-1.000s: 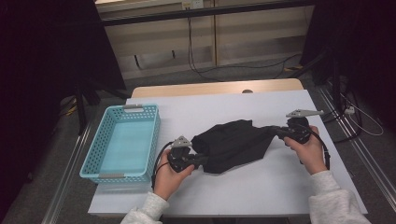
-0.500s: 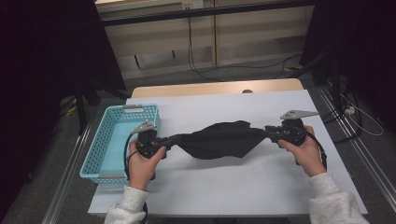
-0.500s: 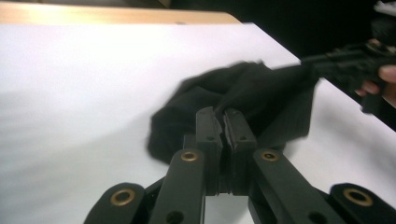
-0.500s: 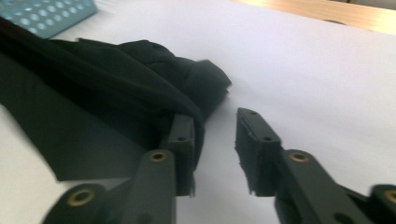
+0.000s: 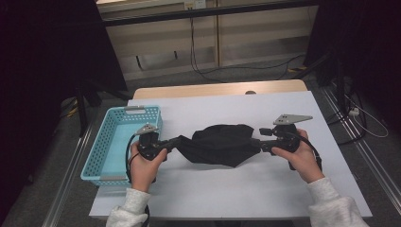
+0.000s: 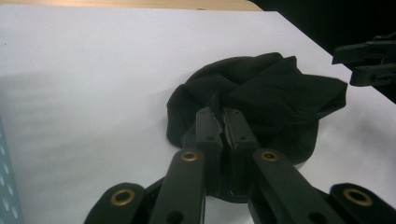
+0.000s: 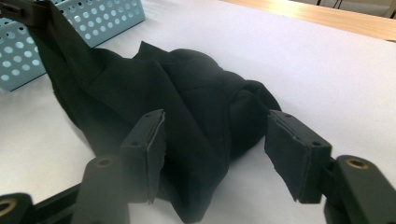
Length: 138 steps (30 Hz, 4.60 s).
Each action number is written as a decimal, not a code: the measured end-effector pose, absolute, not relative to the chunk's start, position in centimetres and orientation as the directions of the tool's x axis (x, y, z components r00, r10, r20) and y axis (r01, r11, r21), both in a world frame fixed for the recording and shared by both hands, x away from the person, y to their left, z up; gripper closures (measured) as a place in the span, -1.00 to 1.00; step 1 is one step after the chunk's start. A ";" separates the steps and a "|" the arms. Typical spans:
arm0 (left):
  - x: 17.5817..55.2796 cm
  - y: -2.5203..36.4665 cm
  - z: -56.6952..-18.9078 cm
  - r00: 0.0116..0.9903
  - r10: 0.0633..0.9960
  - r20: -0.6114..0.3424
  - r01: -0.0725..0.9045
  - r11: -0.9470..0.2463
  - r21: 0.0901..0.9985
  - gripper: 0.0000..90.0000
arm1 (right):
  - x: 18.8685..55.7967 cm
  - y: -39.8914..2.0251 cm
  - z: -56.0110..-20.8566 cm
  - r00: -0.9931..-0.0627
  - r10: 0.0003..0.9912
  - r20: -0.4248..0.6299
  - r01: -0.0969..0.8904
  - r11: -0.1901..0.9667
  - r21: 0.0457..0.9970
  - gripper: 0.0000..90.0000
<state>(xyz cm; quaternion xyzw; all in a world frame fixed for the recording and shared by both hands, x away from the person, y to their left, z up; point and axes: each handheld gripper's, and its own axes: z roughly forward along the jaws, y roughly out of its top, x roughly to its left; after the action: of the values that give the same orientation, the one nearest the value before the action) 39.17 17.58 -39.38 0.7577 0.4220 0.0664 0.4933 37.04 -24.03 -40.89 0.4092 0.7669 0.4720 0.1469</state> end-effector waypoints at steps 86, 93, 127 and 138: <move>41.3 15.8 -40.5 0.609 0.721 -0.331 0.589 -0.131 0.797 0.92 | 37.8 -24.5 -44.9 -0.685 0.721 0.106 0.506 0.366 0.781 0.48; 41.2 16.0 -40.3 0.605 0.721 -0.339 0.589 -0.119 0.799 0.92 | 37.7 -23.7 -44.9 -0.705 0.699 0.117 0.499 0.372 0.783 0.90; 41.2 16.5 -39.8 0.621 0.681 -0.389 0.595 -0.086 0.799 0.89 | 37.1 -29.0 -41.1 -0.553 0.813 0.182 0.464 0.119 0.878 0.92; 41.3 15.8 -40.9 0.630 0.694 -0.350 0.580 -0.120 0.805 -0.12 | 38.4 -29.0 -42.6 -0.453 0.880 0.141 0.518 0.131 0.845 0.92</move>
<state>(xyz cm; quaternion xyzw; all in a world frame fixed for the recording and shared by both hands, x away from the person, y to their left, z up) 41.32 15.80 -40.94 0.7463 0.4268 0.0557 0.5077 38.41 -28.97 -42.58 0.4827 0.7245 0.4489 0.2015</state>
